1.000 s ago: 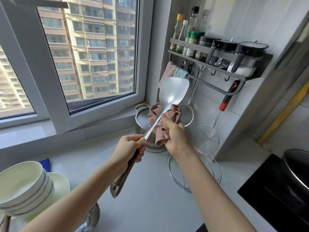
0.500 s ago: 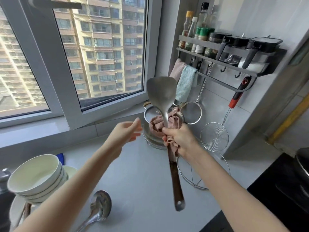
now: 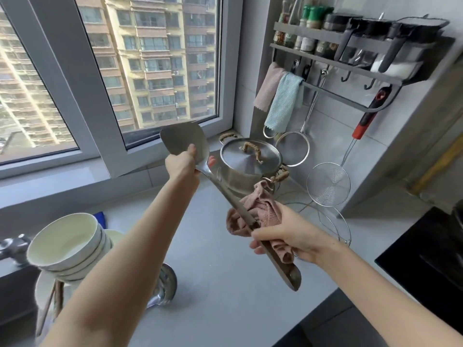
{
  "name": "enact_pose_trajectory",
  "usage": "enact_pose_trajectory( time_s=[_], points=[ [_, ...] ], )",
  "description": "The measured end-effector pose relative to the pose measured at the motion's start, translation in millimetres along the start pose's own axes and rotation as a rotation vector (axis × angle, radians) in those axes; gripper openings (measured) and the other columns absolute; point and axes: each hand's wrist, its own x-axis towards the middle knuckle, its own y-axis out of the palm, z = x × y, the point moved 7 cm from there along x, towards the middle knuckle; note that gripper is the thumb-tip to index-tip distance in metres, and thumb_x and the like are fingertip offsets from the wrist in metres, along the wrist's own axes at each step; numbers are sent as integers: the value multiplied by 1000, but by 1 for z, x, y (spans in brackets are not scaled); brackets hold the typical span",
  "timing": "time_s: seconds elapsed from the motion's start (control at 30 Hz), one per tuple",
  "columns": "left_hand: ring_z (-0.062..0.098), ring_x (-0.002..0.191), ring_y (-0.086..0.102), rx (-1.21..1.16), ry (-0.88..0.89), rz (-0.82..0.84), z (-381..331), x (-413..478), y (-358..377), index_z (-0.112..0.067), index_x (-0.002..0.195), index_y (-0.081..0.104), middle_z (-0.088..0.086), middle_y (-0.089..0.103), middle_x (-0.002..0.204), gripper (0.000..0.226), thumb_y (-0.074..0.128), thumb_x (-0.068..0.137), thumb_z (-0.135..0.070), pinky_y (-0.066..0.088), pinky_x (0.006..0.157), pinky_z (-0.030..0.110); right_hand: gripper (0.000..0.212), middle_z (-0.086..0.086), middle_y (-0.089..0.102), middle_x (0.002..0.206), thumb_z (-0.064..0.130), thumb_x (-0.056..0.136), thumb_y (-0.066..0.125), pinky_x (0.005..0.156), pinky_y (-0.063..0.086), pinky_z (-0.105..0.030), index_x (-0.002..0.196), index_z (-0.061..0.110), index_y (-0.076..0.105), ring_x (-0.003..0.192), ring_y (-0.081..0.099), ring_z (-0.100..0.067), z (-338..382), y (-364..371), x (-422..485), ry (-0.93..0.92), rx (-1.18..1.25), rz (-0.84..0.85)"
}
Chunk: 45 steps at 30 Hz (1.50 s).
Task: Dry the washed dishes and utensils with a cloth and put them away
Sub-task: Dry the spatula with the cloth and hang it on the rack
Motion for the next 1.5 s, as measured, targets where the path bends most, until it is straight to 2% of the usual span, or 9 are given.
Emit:
enact_pose_trajectory(
  time_s=[0.27, 0.43, 0.5, 0.6, 0.73, 0.83, 0.97, 1.03, 1.5],
  points=[
    [30, 50, 66, -103, -97, 9, 18, 32, 3, 3, 114, 47, 19, 61, 92, 28, 59, 89, 2, 54, 40, 41, 45, -9, 67, 80, -11, 73, 70, 58, 54, -32, 108, 12, 56, 68, 63, -22, -18, -24, -28, 119, -141, -11],
    [32, 72, 63, -146, -262, 68, 46, 41, 2, 4, 95, 55, 18, 62, 87, 16, 54, 95, -12, 57, 75, 43, 40, -11, 63, 71, -14, 74, 69, 42, 42, -22, 107, 5, 56, 56, 58, -18, -19, -54, -39, 102, -82, -173],
    [34, 86, 62, -14, -420, 148, 64, 37, -4, 2, 98, 53, 21, 60, 92, 27, 49, 97, -25, 56, 72, 43, 40, -13, 64, 67, -14, 73, 70, 42, 42, -24, 106, 2, 55, 52, 58, -19, -12, -74, -39, 35, -44, -283],
    [38, 87, 62, 665, -500, 283, 81, 23, -33, 5, 104, 49, 24, 63, 92, 39, 49, 97, -33, 56, 71, 47, 43, -9, 64, 63, -15, 71, 71, 41, 39, -25, 105, 7, 56, 51, 58, -22, 12, -110, -45, -74, -73, -408],
    [22, 83, 64, 1458, 446, 401, 52, -6, 18, -10, 94, 68, 4, 72, 96, 36, 52, 91, -42, 50, 76, 33, 44, -12, 62, 69, -16, 74, 70, 38, 35, -22, 104, 13, 57, 52, 57, -22, 46, -131, -49, -85, -280, -362],
    [15, 109, 56, 1550, 897, 914, 73, -77, 94, -24, 115, 64, -5, 65, 116, 57, 37, 84, -63, 40, 94, 29, 47, -17, 64, 74, -15, 74, 70, 43, 37, -27, 109, 12, 57, 55, 57, -24, 67, -138, -44, -75, -390, -282],
    [8, 80, 61, 1247, 438, 1290, 128, -108, 131, -32, 96, 62, -4, 65, 89, 12, 50, 97, -29, 47, 79, 27, 49, -27, 65, 85, -18, 70, 71, 47, 43, -34, 106, 13, 59, 59, 58, -31, 92, -153, -41, -147, -390, -289],
    [8, 62, 54, 1050, 264, 1304, 144, -112, 136, -26, 83, 58, -6, 58, 73, 18, 49, 98, -20, 47, 64, 23, 53, -21, 69, 90, -18, 67, 73, 51, 50, -39, 109, 12, 59, 66, 63, -30, 97, -164, -40, -168, -411, -325],
    [18, 61, 49, 598, 21, 823, 153, -47, 170, -2, 105, 60, 10, 55, 75, 24, 44, 100, -19, 44, 51, 25, 26, 7, 66, 66, 32, 71, 80, 38, 45, -25, 89, 27, 63, 46, 55, -9, 75, -238, -72, -177, -527, -720]
  ],
)
